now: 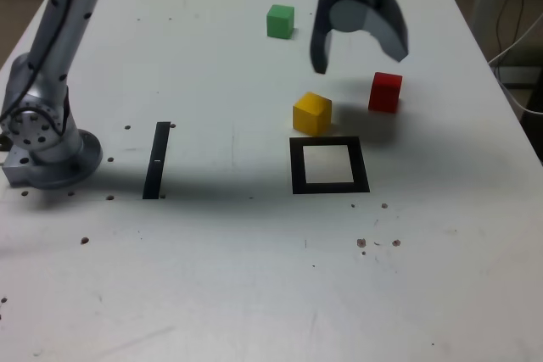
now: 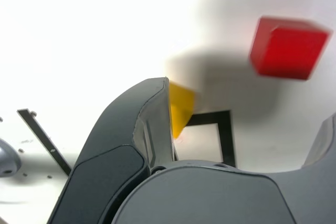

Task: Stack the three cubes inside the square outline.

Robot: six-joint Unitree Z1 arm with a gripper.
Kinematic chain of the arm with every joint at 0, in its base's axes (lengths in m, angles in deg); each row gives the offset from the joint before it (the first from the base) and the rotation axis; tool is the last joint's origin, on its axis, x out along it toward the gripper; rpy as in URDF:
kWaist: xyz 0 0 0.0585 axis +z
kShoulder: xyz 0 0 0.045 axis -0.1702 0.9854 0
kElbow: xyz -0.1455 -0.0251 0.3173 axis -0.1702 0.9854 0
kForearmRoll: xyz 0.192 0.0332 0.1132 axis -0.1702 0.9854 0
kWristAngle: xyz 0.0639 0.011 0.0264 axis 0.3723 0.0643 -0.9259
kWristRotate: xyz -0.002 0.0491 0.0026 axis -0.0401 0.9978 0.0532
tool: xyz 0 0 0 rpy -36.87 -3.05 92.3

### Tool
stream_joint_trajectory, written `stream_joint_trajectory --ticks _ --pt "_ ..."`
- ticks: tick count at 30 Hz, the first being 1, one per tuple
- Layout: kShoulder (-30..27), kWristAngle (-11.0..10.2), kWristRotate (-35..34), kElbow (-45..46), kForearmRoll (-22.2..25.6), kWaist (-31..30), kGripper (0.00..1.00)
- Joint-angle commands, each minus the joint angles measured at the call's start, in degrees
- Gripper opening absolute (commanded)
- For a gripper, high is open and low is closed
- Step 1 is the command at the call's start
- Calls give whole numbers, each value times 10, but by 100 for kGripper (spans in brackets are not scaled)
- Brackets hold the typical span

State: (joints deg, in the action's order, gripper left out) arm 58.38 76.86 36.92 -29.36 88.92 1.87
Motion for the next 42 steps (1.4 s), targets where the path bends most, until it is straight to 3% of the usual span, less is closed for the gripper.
stream_joint_trajectory --ticks 1,10,30,36,42 --pt "18 -1 7 -24 8 6 100" --pt "73 -2 28 -100 27 16 100" --pt "161 -10 37 -133 26 9 96" --pt "170 -11 36 -143 34 2 80" --pt "175 -19 32 -145 36 -2 45"
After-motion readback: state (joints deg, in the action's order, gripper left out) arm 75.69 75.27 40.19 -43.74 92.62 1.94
